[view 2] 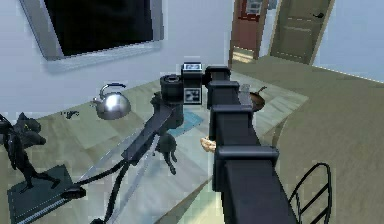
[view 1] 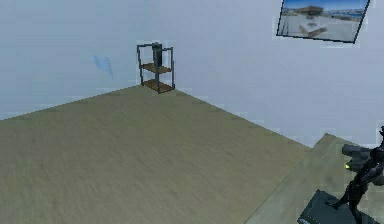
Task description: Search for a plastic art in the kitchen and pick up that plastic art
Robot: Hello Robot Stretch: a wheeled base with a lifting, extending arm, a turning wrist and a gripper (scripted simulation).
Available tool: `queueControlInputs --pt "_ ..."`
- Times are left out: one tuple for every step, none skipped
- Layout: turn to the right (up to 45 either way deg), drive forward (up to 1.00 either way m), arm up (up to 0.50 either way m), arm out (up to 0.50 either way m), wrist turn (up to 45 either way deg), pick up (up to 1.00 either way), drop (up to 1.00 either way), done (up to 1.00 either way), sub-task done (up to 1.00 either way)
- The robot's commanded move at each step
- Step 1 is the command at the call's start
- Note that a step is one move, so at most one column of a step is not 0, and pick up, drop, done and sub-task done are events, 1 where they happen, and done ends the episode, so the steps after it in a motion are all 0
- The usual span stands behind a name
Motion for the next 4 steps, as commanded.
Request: queueControlInputs --pt "0.0 0.00 0.00 0.00 45.0 0.00 0.00 0.00 0.00" --pt "0.0 0.00 0.00 0.00 45.0 0.00 0.00 0.00 0.00" --pt "0.0 0.00 0.00 0.00 15.0 0.00 0.00 0.00 0.00" --pt "0.0 0.00 -0.14 0.00 0.0 0.00 0.00 0.00 0.00"
